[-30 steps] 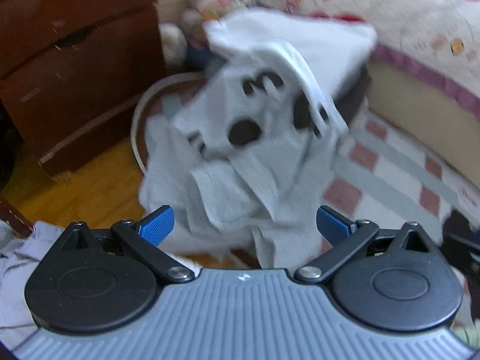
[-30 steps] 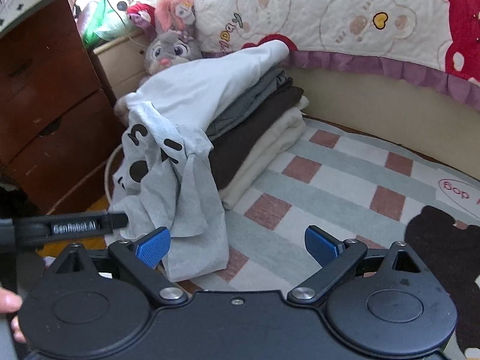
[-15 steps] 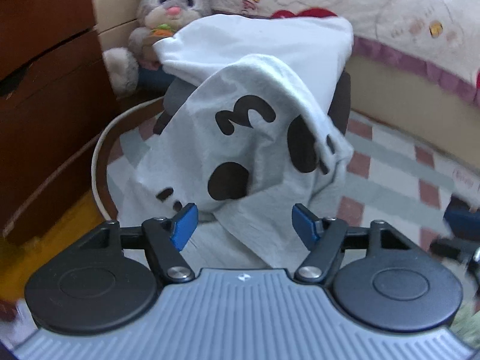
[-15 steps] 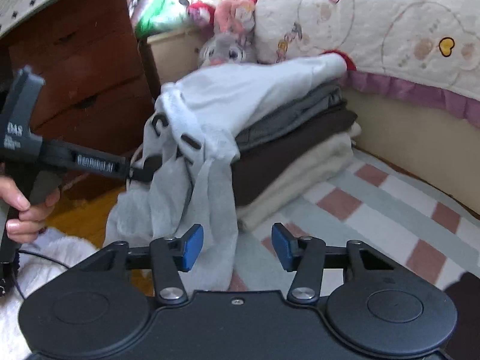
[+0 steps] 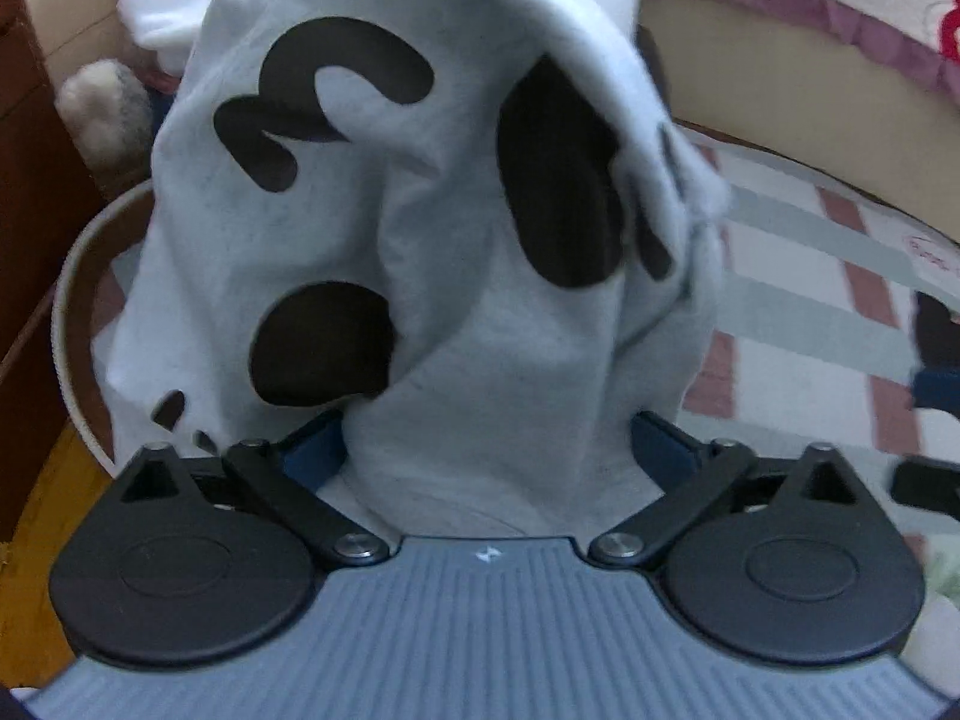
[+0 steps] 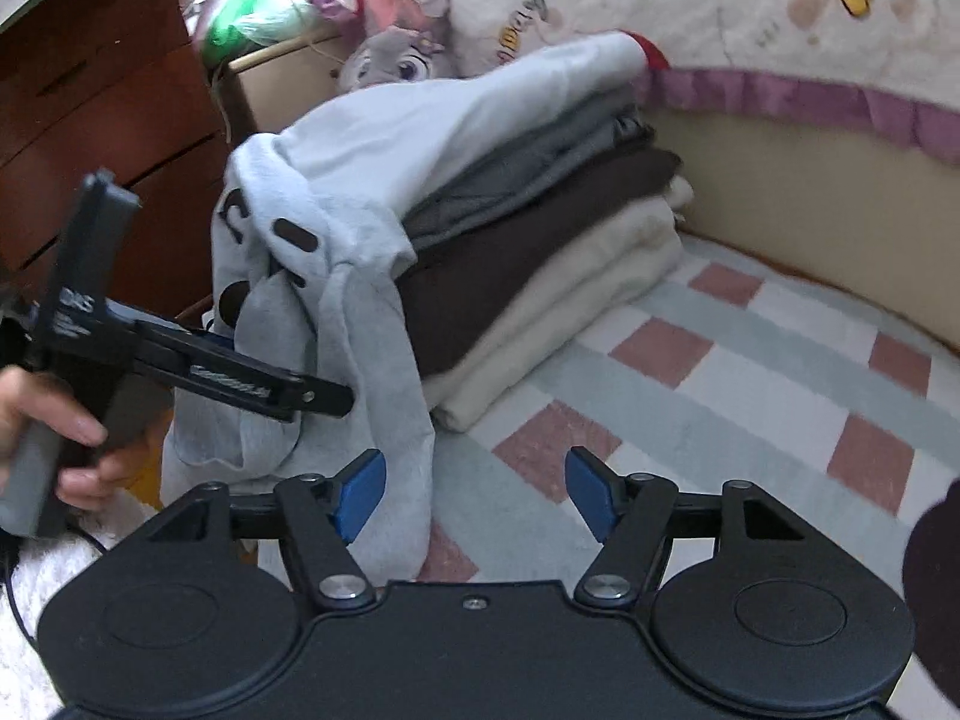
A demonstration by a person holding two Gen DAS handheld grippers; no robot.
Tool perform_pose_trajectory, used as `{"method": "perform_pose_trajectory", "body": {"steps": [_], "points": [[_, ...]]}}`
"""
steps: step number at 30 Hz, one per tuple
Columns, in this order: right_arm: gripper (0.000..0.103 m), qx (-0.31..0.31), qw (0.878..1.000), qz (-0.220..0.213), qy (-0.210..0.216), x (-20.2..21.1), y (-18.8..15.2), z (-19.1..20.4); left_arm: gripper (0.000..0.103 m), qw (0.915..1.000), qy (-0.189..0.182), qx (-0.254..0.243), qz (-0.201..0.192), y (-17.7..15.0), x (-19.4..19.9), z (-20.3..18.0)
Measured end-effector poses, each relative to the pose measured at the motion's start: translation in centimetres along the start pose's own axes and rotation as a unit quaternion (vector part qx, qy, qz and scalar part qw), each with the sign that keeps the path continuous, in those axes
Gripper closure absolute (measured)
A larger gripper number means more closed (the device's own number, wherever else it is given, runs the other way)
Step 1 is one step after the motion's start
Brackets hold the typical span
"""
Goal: Fold clothes
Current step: 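Grasp the grey sweatshirt with the left gripper while the right gripper grasps it too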
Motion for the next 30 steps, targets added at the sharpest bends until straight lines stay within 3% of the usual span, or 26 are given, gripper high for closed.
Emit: {"method": "perform_pose_trajectory", "body": {"steps": [1, 2, 4, 10, 17, 23, 26, 30], "points": [[0.032, 0.001, 1.0, 0.004, -0.001, -0.1, -0.2, 0.0, 0.074, 0.9997, 0.018, -0.008, -0.012, 0.0, 0.0, 0.2], [0.032, 0.001, 1.0, 0.008, -0.002, -0.2, -0.5, -0.1, 0.085, 0.9994, 0.027, -0.013, -0.018, 0.0, 0.1, 0.3], [0.032, -0.002, 1.0, 0.015, -0.003, -0.5, -1.0, -0.3, 0.089, 0.9995, 0.014, 0.0, -0.028, 0.0, 1.0, 0.5], [0.032, -0.023, 0.998, 0.041, 0.032, -1.1, -1.8, 0.5, 0.094, 0.996, -0.03, -0.004, -0.084, -0.7, 6.7, -0.1], [0.028, 0.014, 0.997, 0.028, 0.067, -1.3, -1.3, 3.7, 0.095, 0.9873, -0.122, 0.039, -0.094, 0.1, 10.9, -1.1], [0.027, 0.034, 0.997, 0.012, 0.075, -1.0, -0.7, 5.2, 0.095, 0.9701, -0.217, 0.04, -0.1, 0.4, 14.1, -2.9], [0.021, 0.035, 0.996, -0.007, 0.084, -0.3, -0.3, 5.7, 0.095, 0.9604, -0.259, 0.039, -0.096, -0.1, 15.6, -4.1], [0.016, 0.032, 0.997, -0.019, 0.061, -0.1, -0.3, 5.3, 0.095, 0.9482, -0.302, 0.041, -0.091, -0.4, 16.9, -5.7]]}}
Point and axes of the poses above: each gripper's, at about its wrist camera, not at the fingertips, and x roughly against the way its jaws point, z to its left, y to its top, the point moved 9 cm from there along -x, roughly the way its jaws point, and after that the axes turned 14 degrees about x, right-handed, at the moved point
